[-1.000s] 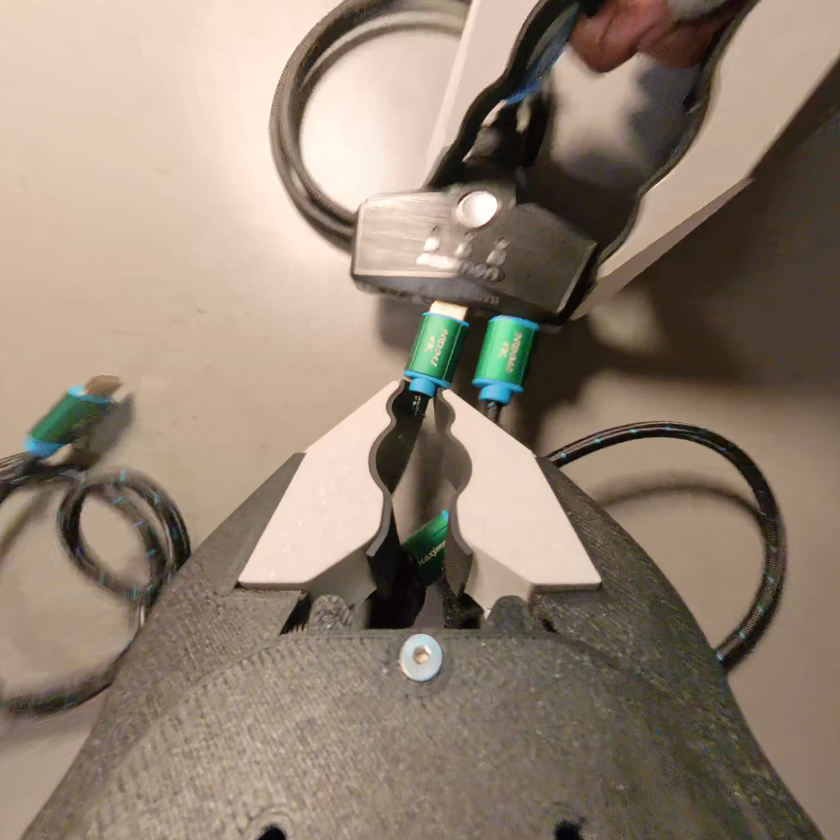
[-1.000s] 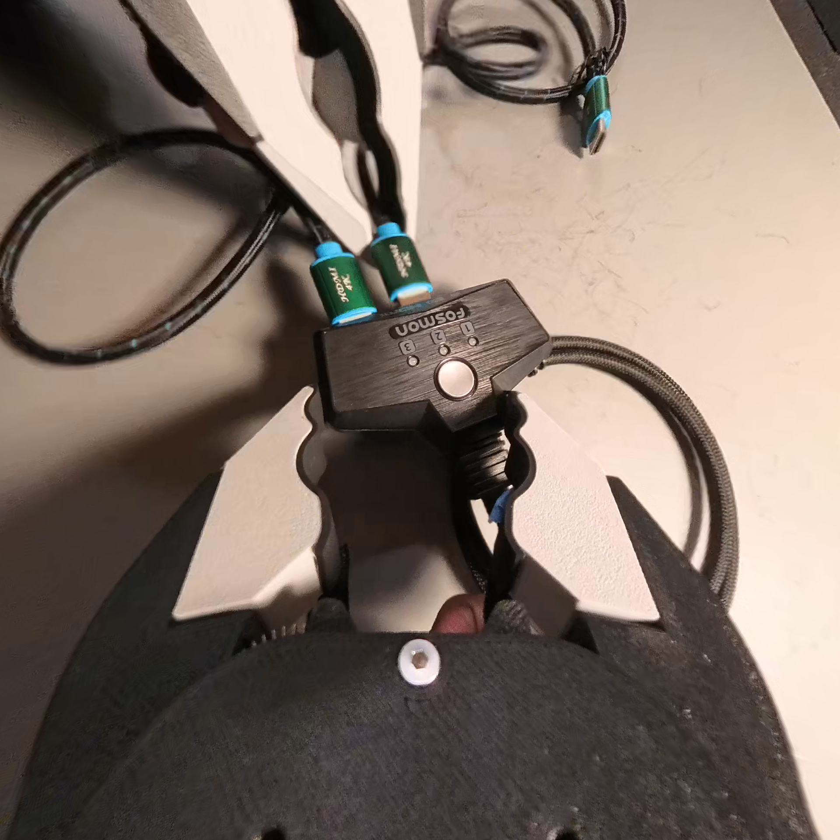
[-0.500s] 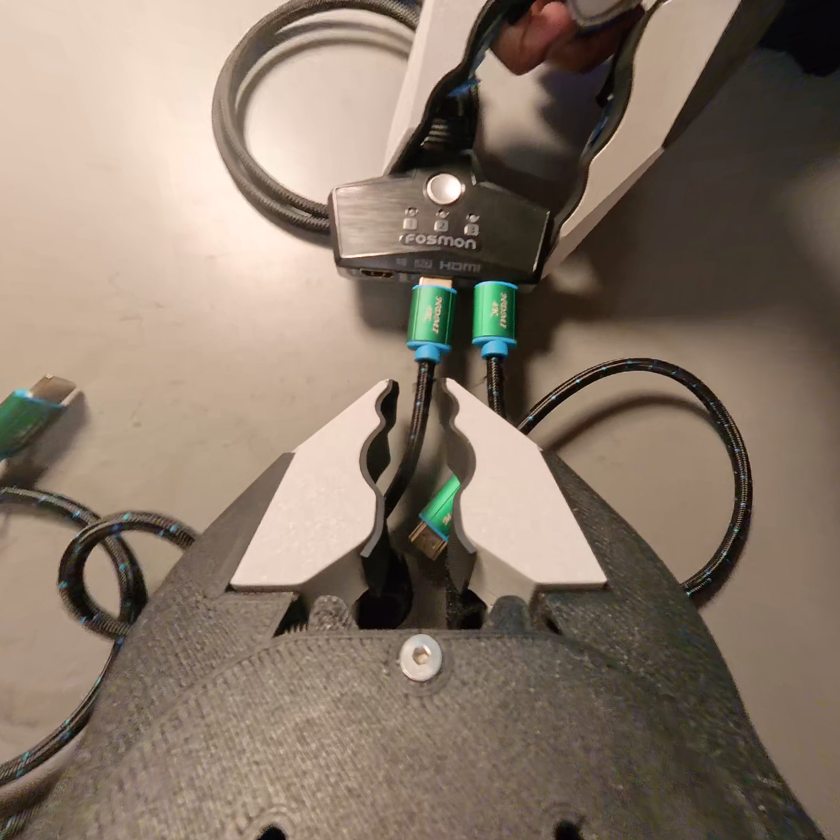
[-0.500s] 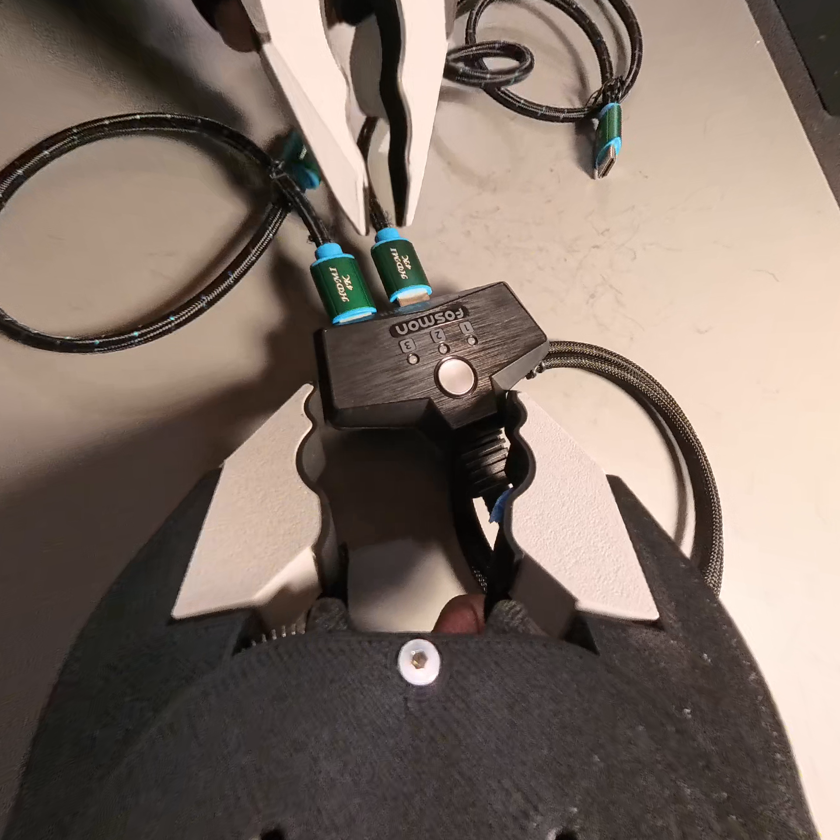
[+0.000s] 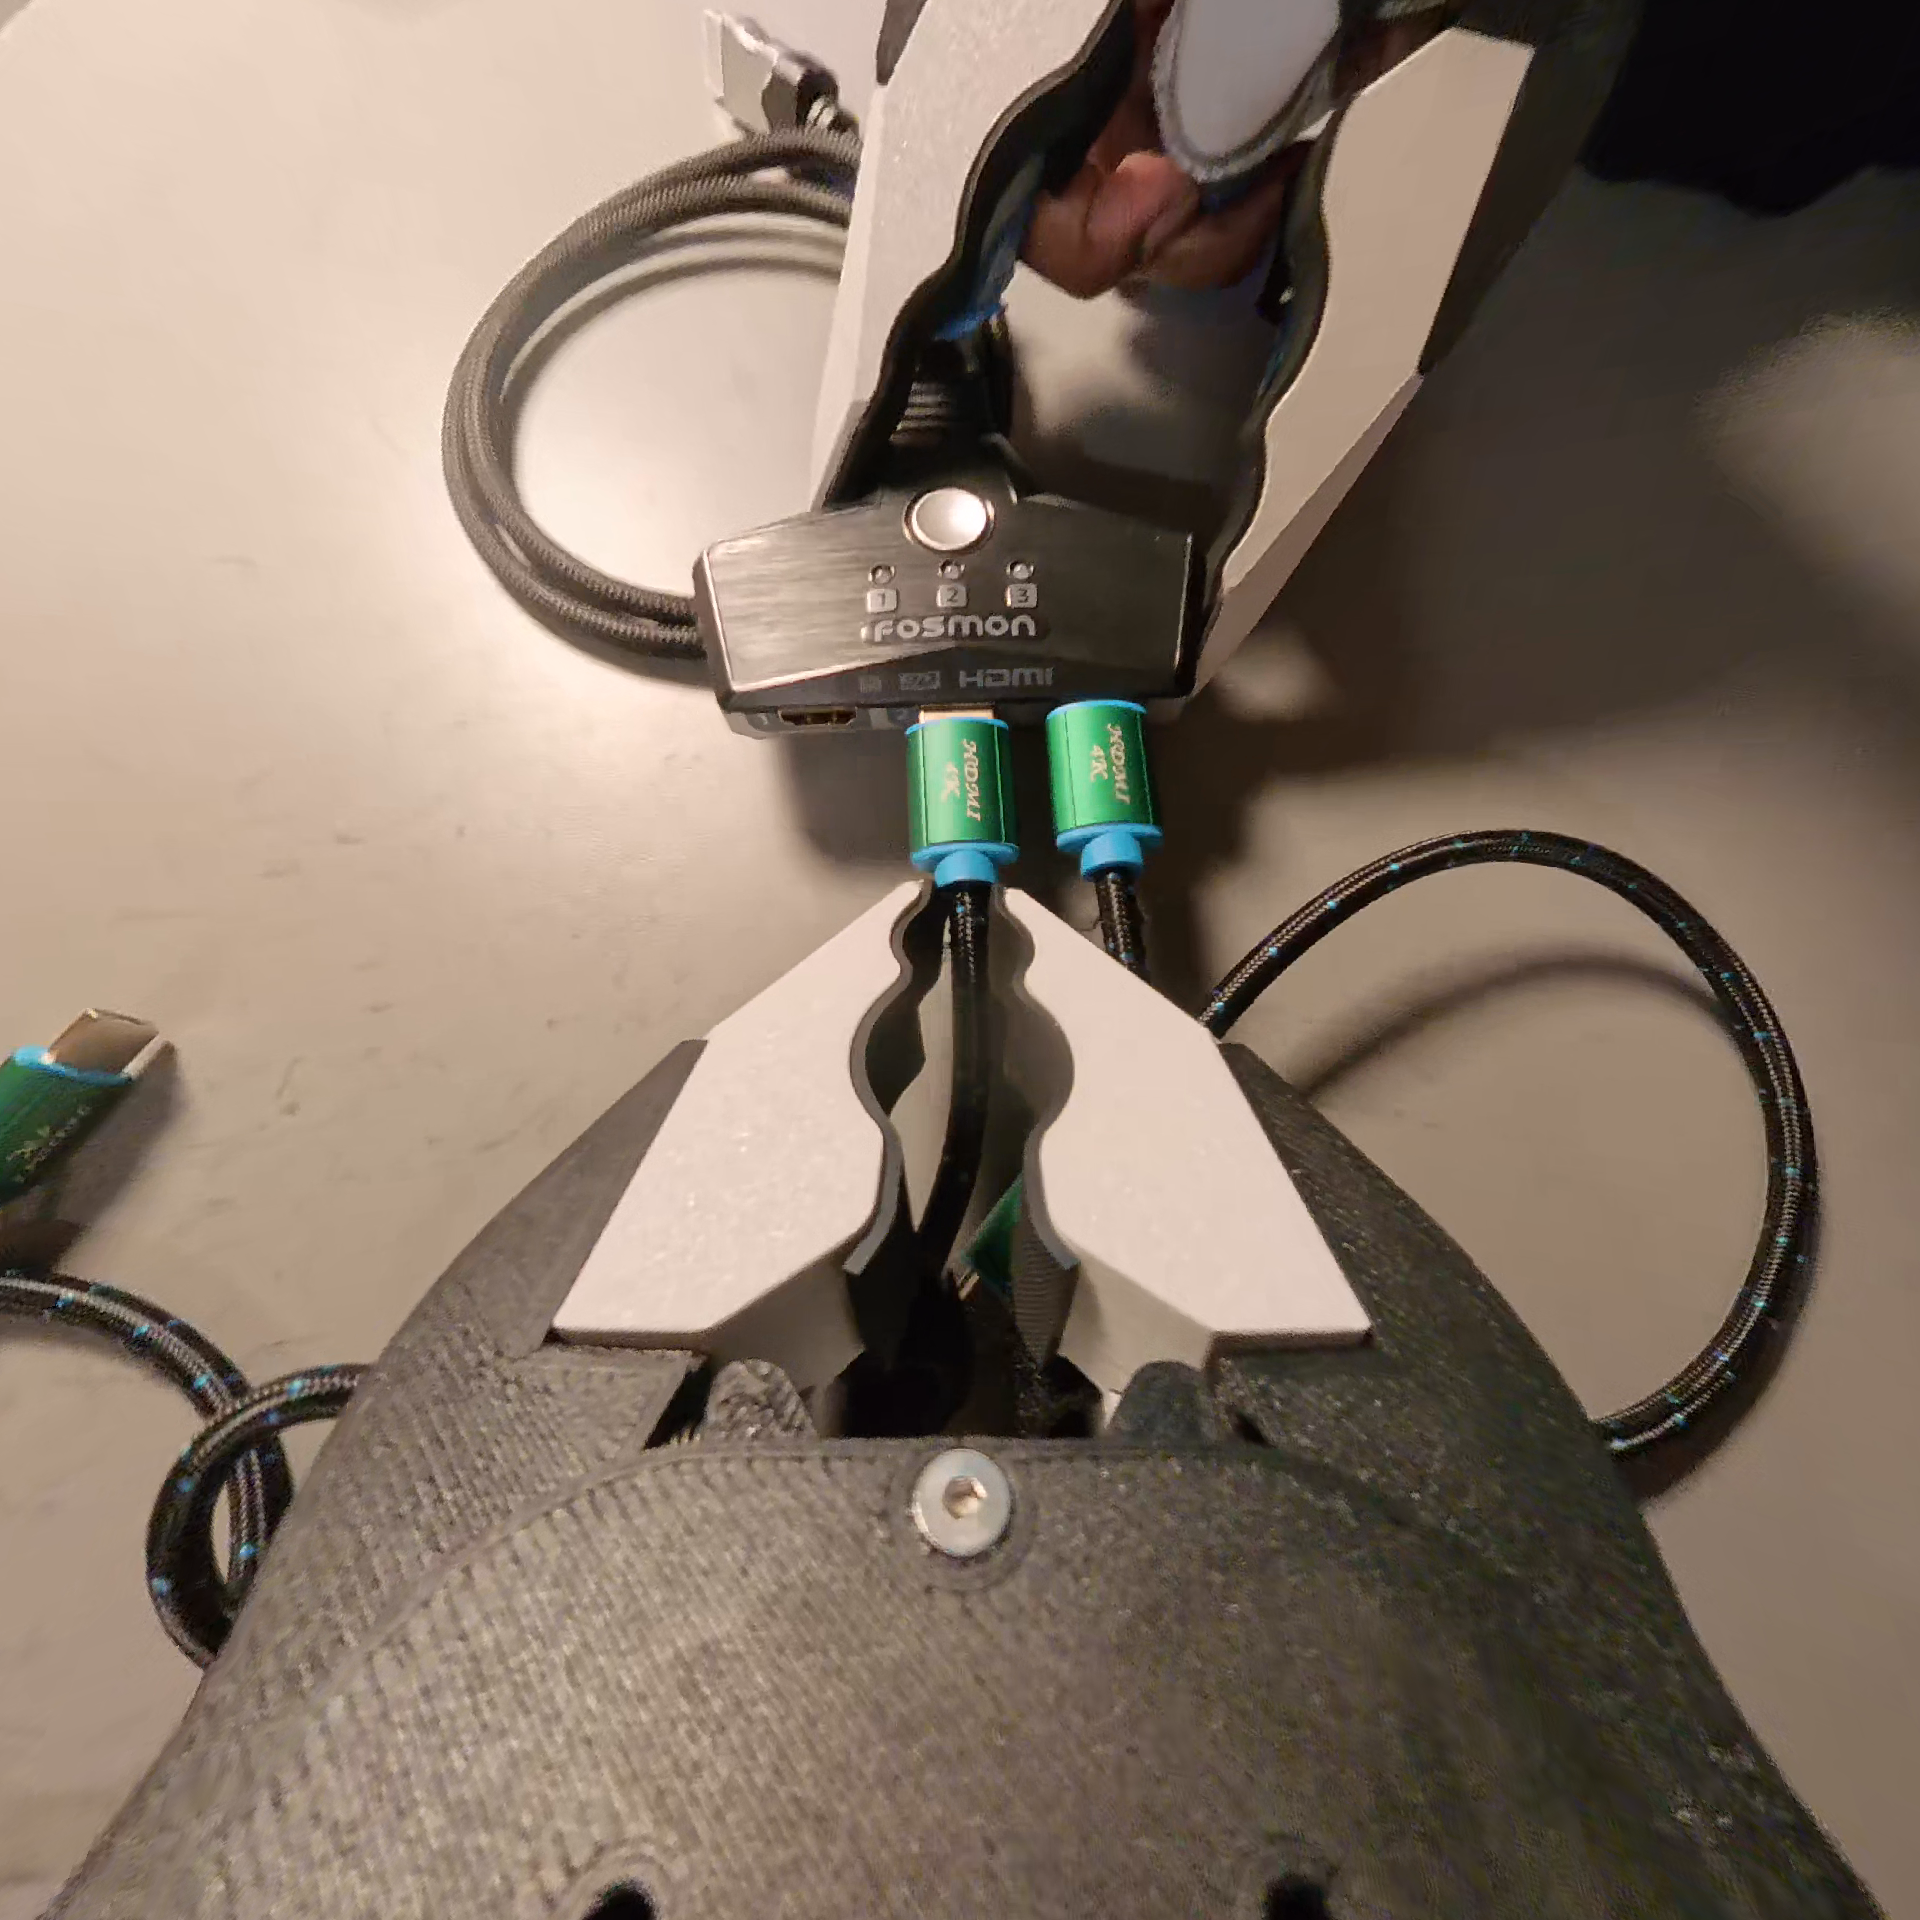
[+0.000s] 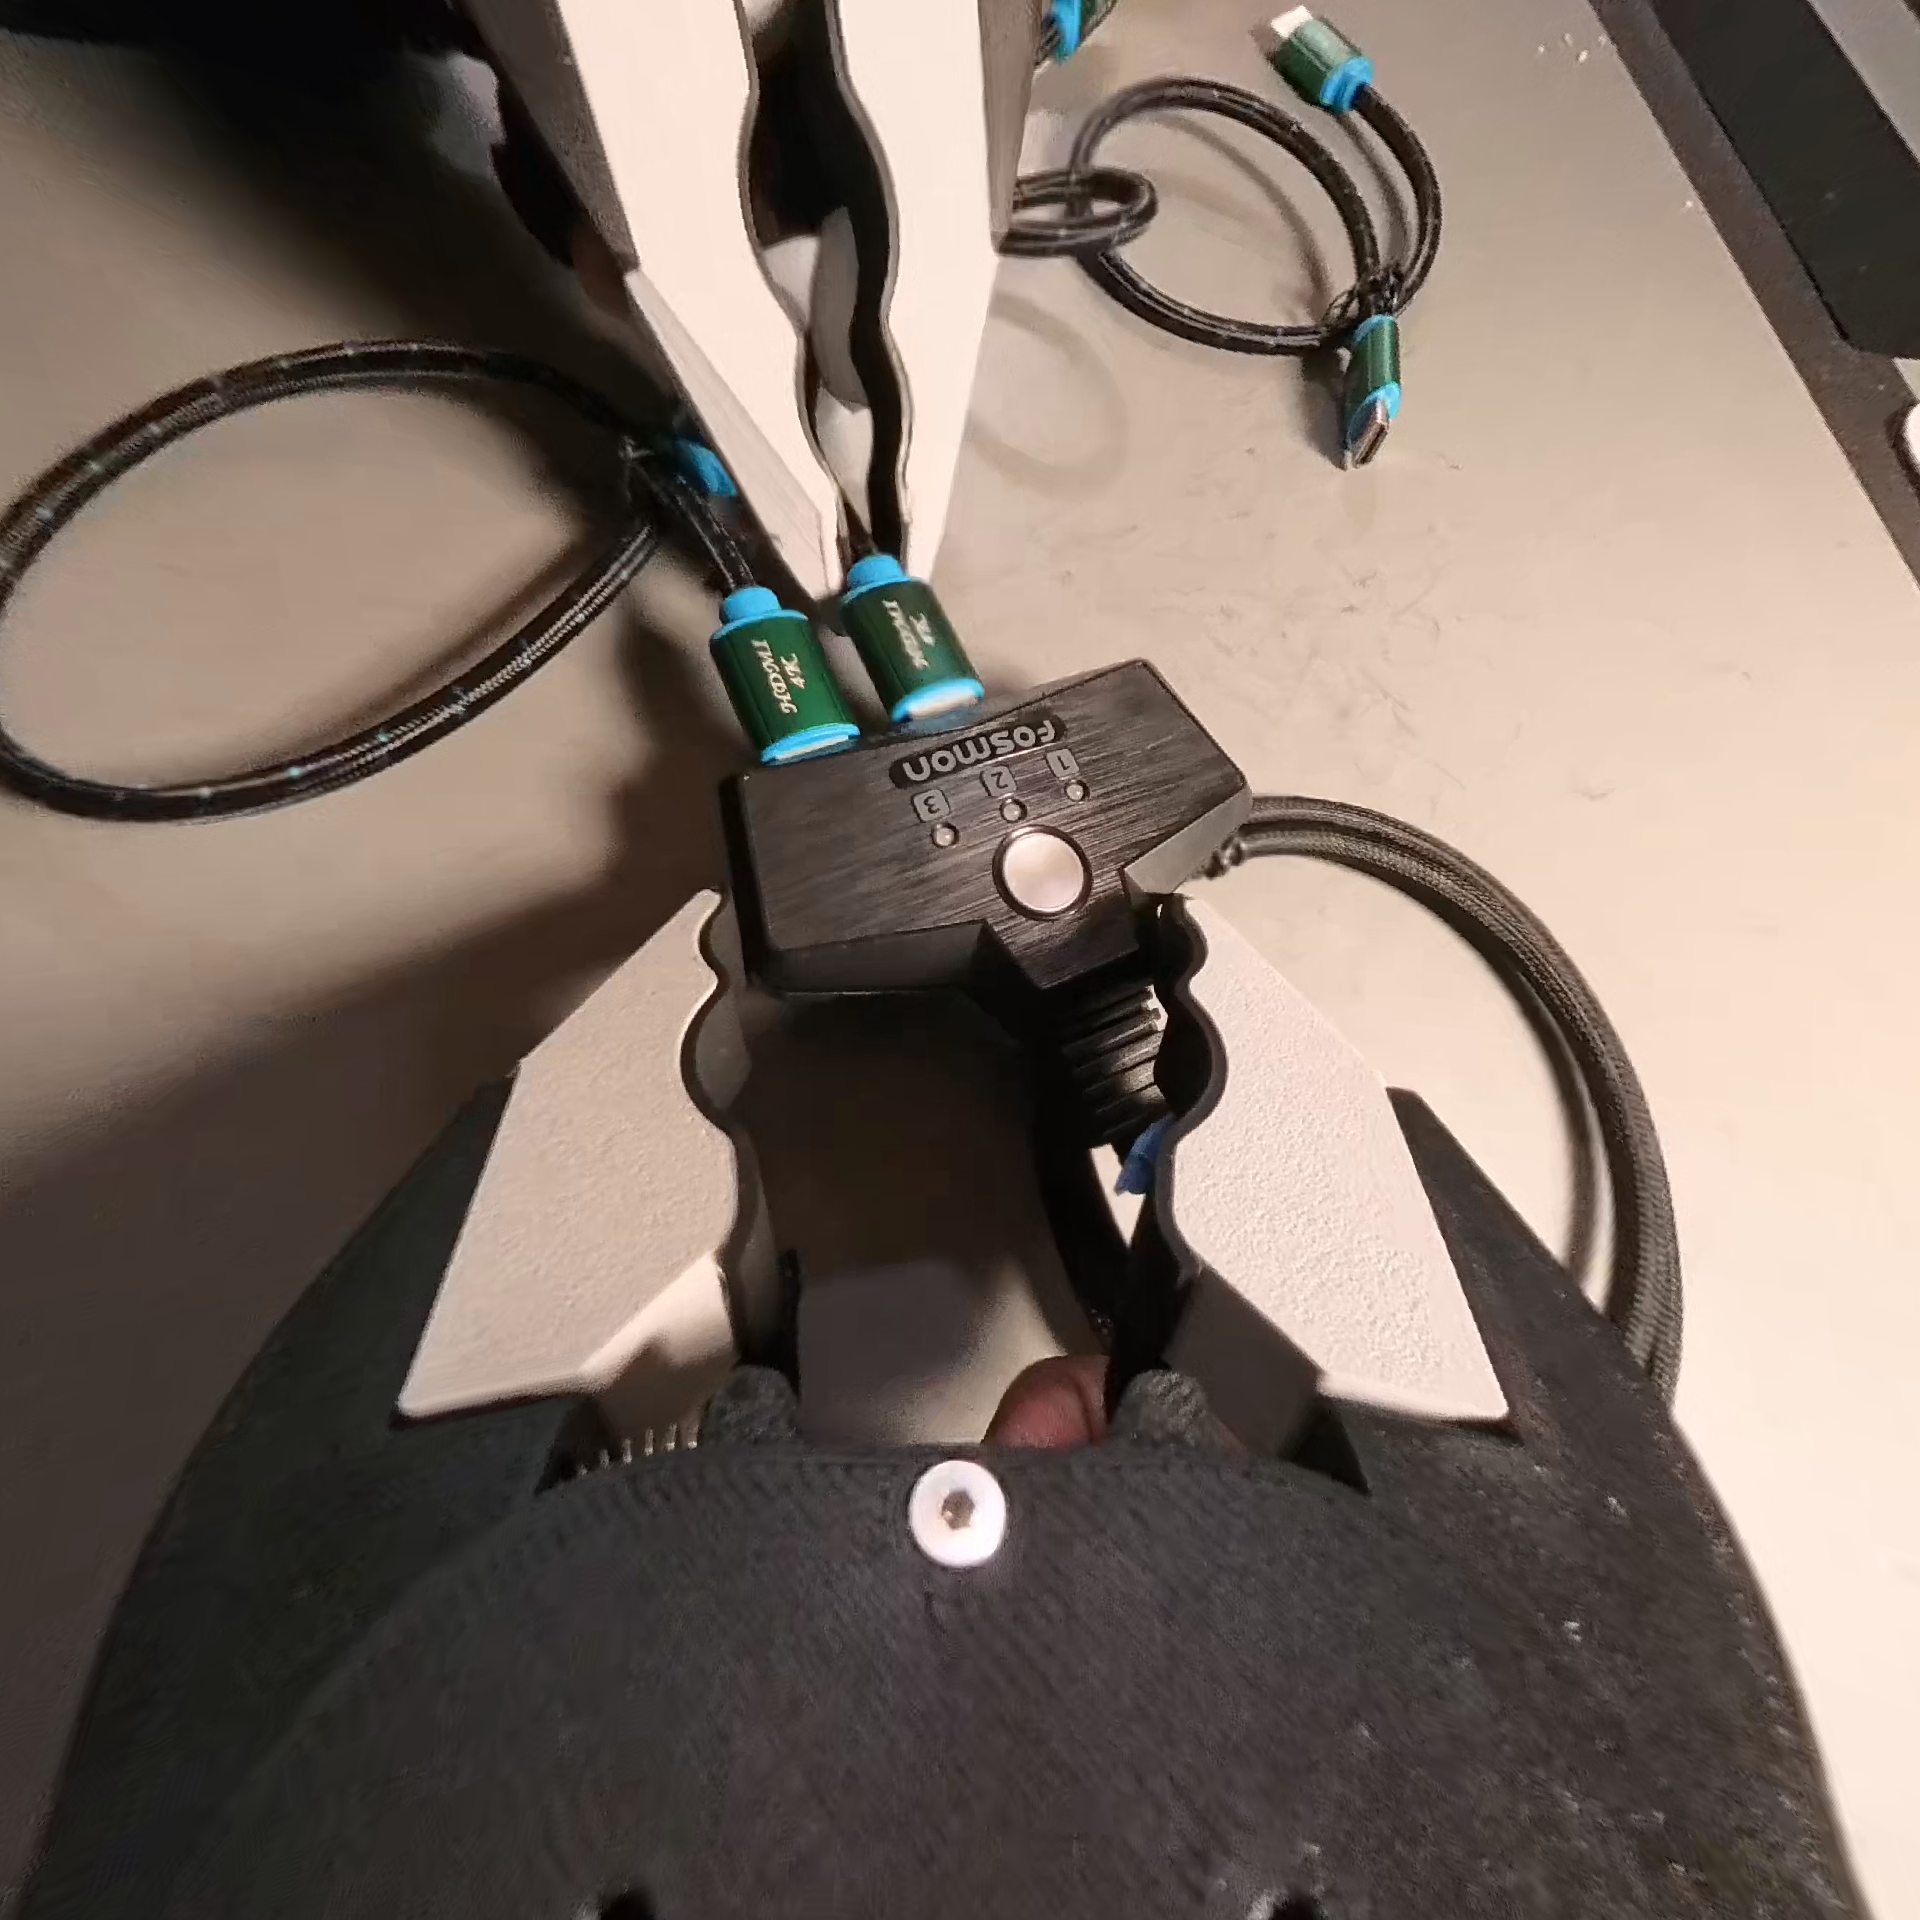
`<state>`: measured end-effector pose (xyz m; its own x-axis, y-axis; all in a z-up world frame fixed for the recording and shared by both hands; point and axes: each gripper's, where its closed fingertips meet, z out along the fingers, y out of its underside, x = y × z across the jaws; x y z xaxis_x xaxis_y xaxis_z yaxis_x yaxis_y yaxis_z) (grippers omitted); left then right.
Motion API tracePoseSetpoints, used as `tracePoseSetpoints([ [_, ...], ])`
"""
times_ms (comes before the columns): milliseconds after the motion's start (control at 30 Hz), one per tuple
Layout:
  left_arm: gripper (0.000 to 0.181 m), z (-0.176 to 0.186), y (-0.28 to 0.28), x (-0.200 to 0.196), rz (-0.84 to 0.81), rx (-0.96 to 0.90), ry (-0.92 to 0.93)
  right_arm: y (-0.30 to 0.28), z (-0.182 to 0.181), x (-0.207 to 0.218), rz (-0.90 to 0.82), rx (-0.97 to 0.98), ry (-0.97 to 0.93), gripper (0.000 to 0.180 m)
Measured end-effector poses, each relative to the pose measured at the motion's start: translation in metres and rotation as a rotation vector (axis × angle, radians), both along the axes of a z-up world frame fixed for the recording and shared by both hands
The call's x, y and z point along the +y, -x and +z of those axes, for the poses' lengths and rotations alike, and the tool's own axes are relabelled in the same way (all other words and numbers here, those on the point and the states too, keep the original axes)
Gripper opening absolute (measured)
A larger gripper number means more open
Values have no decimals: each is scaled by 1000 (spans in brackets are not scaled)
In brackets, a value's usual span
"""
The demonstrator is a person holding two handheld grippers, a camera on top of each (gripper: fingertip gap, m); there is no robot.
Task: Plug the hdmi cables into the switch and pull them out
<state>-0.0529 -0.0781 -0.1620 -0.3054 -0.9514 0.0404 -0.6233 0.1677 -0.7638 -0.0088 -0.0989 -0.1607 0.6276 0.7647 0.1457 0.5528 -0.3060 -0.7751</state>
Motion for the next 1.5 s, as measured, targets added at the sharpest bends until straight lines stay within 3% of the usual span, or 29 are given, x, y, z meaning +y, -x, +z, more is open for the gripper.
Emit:
tracePoseSetpoints([
  [33,4,3,-1,-3,-8,-12,14,1,0,0,6,9,0,81],
  [433,8,-3,4,-22,-59,55,144,0,-2,-14,85,-42,17,83],
  [600,22,36,16,-13,-74,-15,201,2,-5,-26,175,-54,17,83],
  [733,28,74,24,44,94,-143,149,2,-3,-26,186,-20,12,83],
  [833,43,75,26,105,264,-110,15,1,-2,-25,186,-1,9,82],
  [967,58,31,32,183,423,82,-194,-1,1,-25,183,23,4,80],
  [1100,58,-12,48,214,532,184,-236,-2,8,-24,176,51,-6,80],
  [1233,28,-14,44,200,490,122,-142,-2,13,-23,172,77,-11,80],
  [1367,12,-14,36,161,264,62,-133,-4,22,-19,152,98,-37,78],
  [1500,14,-6,41,109,-35,6,-173,-3,46,-13,120,200,-65,73],
])
